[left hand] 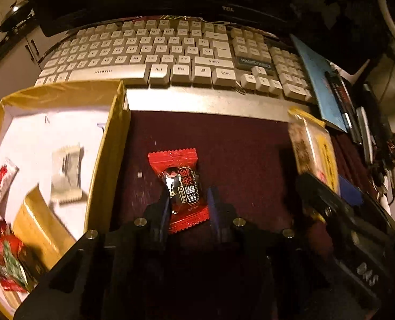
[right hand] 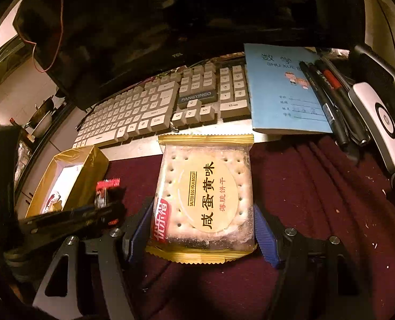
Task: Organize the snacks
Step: 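Grasp the yellow cracker packet with the right tool while the left tool grasps a red candy, then carry both snacks over the tray and open both tools to drop them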
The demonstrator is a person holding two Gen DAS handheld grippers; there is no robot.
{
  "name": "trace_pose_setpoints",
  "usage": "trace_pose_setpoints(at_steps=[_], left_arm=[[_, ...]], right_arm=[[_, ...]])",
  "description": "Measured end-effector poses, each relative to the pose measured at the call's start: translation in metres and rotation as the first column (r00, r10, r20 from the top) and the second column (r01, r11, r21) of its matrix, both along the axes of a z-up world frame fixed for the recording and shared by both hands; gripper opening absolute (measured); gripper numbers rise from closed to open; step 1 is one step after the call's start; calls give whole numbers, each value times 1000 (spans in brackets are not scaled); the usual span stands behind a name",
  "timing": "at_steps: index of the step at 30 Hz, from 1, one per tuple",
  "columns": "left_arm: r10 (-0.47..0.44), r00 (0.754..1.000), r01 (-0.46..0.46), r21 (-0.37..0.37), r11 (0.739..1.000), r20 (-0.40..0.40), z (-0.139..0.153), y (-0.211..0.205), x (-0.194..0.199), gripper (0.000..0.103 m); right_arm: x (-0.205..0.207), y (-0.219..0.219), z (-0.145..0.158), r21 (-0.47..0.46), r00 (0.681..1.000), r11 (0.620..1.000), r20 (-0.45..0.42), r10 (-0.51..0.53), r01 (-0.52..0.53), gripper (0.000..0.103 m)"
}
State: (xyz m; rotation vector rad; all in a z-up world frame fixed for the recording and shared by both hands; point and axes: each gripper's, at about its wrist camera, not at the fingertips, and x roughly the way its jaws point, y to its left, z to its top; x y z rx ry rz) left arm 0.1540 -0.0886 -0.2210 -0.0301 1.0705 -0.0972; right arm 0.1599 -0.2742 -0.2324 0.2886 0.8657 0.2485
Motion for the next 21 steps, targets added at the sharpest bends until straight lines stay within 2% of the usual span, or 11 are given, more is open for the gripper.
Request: trace_pose_setpoints(at_steps=[4, 7, 11, 15, 21], left_arm=[[18, 999, -15, -99, 995, 35, 7, 14, -27, 23], [36, 997, -19, -211, 977, 75, 20, 32, -55, 23], [94, 984, -48, -281, 959, 154, 42, 64, -75, 23], [176, 961, -103, -314, 944, 215, 60, 107, -94, 23], [281, 924, -211, -267, 940, 260, 70, 159, -115, 23]], right_arm=[[0, 6, 0, 2, 999, 1000, 11, 30, -30, 70], [-2, 12, 3, 1, 998, 998, 30, 59, -59, 70], [-9, 21, 11, 7, 994, 996, 66, 84, -84, 70], [-22, 44, 28, 9, 986, 991, 100, 134, -135, 70], [-45, 115, 61, 17, 937, 949, 166, 308, -315, 70]])
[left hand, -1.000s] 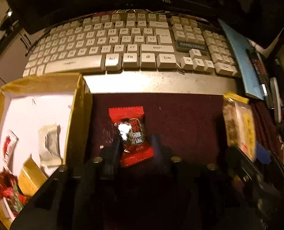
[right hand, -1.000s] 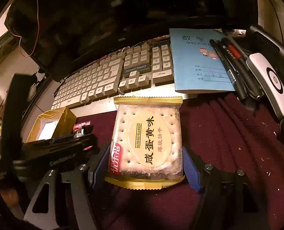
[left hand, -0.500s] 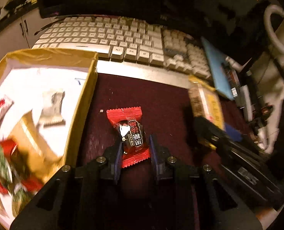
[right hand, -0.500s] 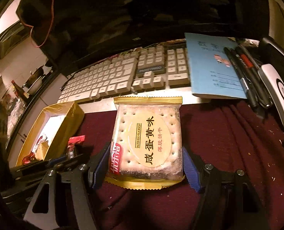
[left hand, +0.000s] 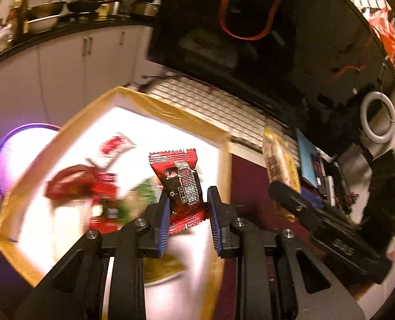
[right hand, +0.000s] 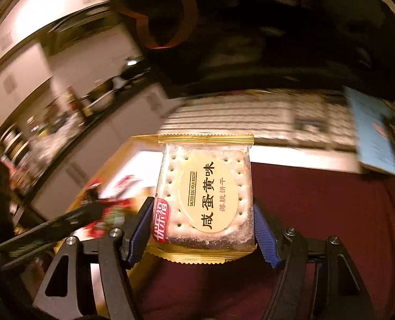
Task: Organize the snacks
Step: 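Carry both snacks over the tray and open both tools to drop them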
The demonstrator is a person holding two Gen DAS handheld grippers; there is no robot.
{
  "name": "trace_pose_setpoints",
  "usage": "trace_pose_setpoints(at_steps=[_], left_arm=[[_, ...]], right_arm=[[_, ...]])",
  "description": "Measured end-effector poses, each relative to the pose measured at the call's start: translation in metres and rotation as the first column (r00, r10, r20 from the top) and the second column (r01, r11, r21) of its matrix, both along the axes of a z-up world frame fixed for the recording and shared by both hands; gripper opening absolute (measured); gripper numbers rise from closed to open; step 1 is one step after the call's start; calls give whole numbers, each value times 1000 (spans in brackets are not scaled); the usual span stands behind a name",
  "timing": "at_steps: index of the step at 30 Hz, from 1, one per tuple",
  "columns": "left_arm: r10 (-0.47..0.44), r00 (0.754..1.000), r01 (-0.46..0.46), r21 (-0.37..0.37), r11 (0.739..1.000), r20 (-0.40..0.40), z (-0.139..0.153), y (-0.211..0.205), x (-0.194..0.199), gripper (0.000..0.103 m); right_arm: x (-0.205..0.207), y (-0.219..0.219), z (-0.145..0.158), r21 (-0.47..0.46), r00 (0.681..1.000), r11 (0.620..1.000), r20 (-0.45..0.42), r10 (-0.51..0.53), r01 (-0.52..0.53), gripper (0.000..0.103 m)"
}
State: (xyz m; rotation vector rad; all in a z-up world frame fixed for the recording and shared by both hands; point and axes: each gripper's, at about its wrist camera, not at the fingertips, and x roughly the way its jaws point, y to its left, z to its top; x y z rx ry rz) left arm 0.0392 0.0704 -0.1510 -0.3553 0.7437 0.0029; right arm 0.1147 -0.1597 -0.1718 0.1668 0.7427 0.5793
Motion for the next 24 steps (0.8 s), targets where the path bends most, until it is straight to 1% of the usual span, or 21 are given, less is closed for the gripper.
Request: trace_pose_setpoints(at_steps=[3, 5, 9, 12, 18, 24], left_arm=[[40, 999, -40, 17, 999, -6, -4, 16, -7, 24], [71, 997, -71, 34, 997, -16, -10, 26, -10, 24], [110, 993, -108, 41, 993, -53, -27, 41, -8, 24], [136, 989, -132, 58, 990, -62, -36, 46, -4, 24], [148, 986, -143, 68, 987, -73, -45, 50, 0, 24], [158, 984, -154, 61, 986, -80, -48, 53, 0, 24]], right_arm=[[-6, 36, 12, -20, 996, 997, 30, 80, -80, 70], [-6, 59, 16, -35, 991, 992, 34, 125, -124, 70], [-4, 90, 17, -51, 983, 982, 22, 185, -184, 70], [1, 111, 11, -64, 975, 973, -2, 221, -220, 70], [8, 136, -3, -101, 969, 964, -33, 245, -247, 70], [16, 141, -11, -121, 968, 961, -49, 246, -250, 70]])
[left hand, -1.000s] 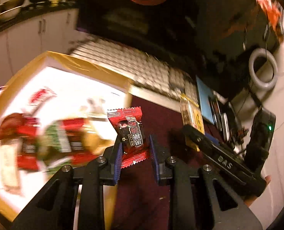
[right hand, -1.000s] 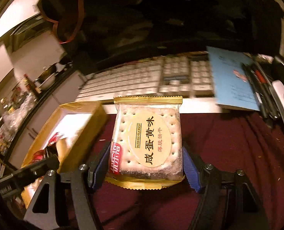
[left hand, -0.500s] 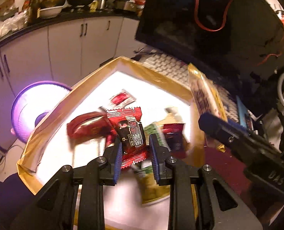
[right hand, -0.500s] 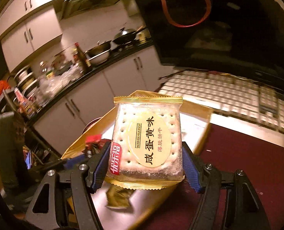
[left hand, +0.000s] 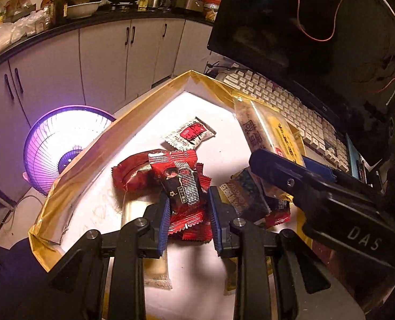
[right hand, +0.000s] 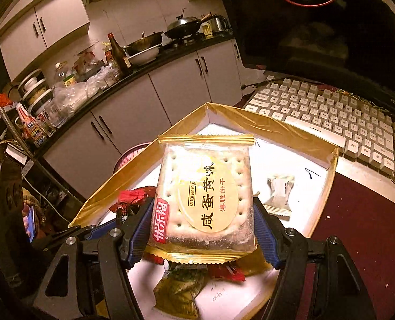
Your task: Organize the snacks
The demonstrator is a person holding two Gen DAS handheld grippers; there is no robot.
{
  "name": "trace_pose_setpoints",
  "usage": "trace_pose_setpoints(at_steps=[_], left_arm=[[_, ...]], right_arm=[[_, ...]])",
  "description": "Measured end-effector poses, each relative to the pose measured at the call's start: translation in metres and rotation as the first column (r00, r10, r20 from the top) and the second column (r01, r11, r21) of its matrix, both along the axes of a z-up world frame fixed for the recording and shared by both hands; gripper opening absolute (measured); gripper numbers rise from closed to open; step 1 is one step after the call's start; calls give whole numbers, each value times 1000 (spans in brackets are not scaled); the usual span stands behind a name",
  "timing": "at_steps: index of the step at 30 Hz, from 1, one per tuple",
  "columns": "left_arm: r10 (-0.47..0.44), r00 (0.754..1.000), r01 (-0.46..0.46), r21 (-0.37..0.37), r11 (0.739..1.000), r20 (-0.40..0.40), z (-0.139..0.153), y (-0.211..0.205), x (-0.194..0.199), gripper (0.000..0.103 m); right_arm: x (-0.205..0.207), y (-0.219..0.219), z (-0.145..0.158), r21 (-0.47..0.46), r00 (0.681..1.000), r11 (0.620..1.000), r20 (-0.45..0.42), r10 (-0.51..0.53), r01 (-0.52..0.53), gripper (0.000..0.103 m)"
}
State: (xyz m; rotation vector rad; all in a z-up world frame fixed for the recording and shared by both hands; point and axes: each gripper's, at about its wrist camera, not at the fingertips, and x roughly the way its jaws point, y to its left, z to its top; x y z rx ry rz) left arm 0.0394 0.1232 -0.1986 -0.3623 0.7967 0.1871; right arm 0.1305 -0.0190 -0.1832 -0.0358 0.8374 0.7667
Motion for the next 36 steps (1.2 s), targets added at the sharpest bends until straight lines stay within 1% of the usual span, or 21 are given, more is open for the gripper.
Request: trace_pose_setpoints(at_steps=[9, 14, 17, 22, 23, 25, 29, 33, 36], left_arm=[[19, 1000, -19, 10, 1000, -14, -4, 4, 1, 24], [21, 999, -20, 13, 1000, -27, -7, 3, 2, 24], [23, 999, -22, 15, 1000, -29, -7, 2, 2, 25], [27, 999, -27, 21, 999, -27, -6, 2, 2, 26], [26, 999, -25, 21, 999, -28, -6, 1, 2, 30], [27, 999, -26, 30, 999, -31, -5, 0, 2, 46], [33, 999, -33, 47, 998, 11, 2, -2, -4, 61], [28, 999, -30, 56, 998, 27, 5, -4, -5, 66], [20, 999, -22, 69, 997, 25, 5, -7, -4, 67]], right_arm=[[4, 15, -5, -59, 999, 998, 30, -13, 15, 70], [4, 14, -6, -59, 999, 998, 29, -20, 21, 71], [3, 11, -5, -42, 1000, 999, 18, -12, 12, 71], [-1, 6, -1, -28, 999, 999, 37, -27, 28, 71], [-1, 5, 0, -26, 999, 999, 37, -33, 34, 72], [0, 2, 2, -19, 998, 998, 37, -52, 53, 72], [2, -11, 5, 15, 996, 996, 23, -88, 88, 72], [4, -25, 6, 58, 993, 991, -22, -116, 117, 72], [4, -32, 6, 78, 991, 989, -44, -125, 128, 72]])
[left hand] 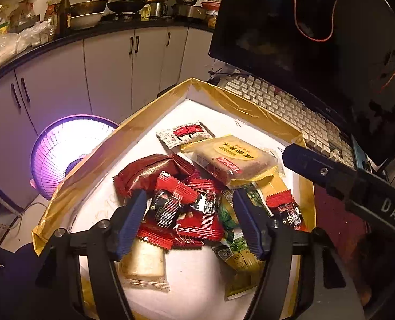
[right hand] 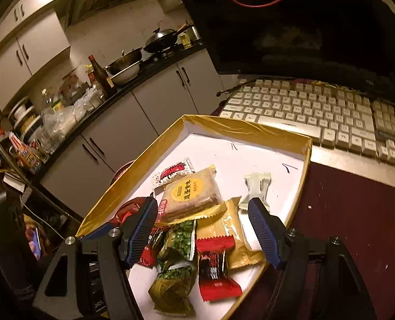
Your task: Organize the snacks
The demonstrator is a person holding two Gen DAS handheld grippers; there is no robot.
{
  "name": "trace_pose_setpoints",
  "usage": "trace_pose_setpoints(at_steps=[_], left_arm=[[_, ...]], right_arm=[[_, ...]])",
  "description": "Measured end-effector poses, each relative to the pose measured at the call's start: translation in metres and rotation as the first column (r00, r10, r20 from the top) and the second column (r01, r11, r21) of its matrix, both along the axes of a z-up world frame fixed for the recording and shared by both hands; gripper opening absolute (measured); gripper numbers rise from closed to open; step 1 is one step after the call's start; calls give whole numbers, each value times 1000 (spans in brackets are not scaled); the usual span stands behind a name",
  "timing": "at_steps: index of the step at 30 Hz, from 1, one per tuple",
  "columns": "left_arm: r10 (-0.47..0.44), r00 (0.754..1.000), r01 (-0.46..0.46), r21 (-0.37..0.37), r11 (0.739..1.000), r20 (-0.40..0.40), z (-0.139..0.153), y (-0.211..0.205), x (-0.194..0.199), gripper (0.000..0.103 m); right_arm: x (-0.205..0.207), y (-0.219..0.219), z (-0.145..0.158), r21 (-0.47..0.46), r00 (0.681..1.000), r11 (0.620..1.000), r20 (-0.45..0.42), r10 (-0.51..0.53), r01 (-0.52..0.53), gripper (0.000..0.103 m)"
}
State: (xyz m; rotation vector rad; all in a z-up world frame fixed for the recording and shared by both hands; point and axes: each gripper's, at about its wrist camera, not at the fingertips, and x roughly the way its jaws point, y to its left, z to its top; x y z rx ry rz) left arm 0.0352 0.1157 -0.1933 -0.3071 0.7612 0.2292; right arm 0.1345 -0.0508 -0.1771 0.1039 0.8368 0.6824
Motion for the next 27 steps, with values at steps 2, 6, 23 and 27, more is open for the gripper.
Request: trace_pose_setpoints(at_steps=[2, 6, 23, 27], left_arm=[[-1, 1000, 1, 5, 1000, -3, -1, -2, 0, 69], [-3, 1000, 3, 9, 1000, -3, -2, -4, -2, 71], [25, 1000, -25, 41, 999, -11, 4, -7, -12, 71], [36, 999, -35, 64, 997, -7, 7, -10, -15, 71]], right_arm=[[-3, -2, 0, 4, 1000, 1000, -2, -1, 1, 72], [-9, -5, 1, 7, 1000, 1000, -1, -1, 1, 72], [-19, -18, 0, -49, 996, 997, -65, -67, 64, 72], [-22, -24, 0, -51, 995, 996, -69, -71, 68, 72]])
